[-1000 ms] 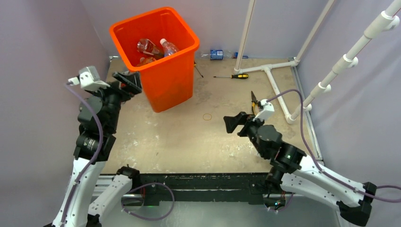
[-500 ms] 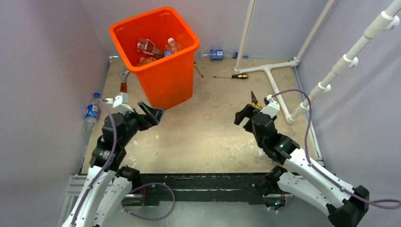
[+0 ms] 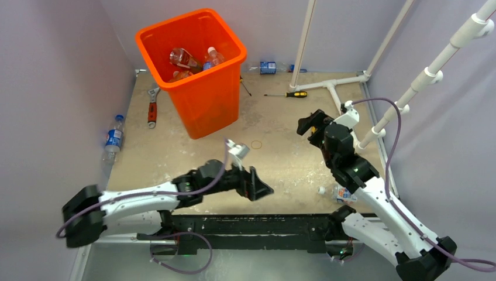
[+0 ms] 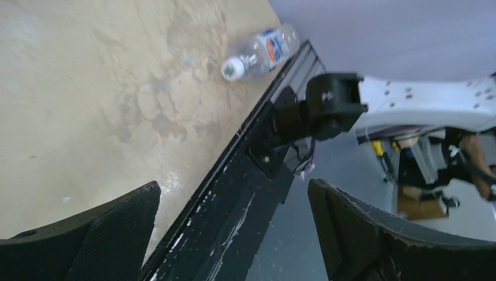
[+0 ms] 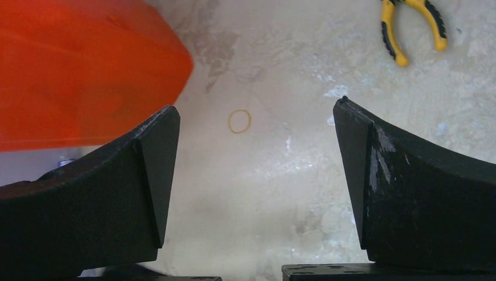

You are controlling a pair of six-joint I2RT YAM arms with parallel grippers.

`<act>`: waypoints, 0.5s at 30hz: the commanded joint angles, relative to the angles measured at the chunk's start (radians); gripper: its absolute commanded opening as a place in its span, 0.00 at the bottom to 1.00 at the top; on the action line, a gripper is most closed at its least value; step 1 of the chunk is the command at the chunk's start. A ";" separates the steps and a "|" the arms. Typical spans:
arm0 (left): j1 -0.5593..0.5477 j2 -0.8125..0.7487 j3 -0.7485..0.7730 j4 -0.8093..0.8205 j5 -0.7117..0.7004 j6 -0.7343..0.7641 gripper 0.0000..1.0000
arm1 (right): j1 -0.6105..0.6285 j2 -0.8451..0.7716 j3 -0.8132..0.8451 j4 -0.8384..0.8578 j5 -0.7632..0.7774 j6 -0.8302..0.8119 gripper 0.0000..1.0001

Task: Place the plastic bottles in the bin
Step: Pick up the plastic bottle from the corner of the board.

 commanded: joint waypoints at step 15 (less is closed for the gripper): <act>-0.122 1.326 0.264 1.526 0.129 -0.407 0.94 | -0.004 -0.355 -0.019 0.099 -0.163 -0.148 0.99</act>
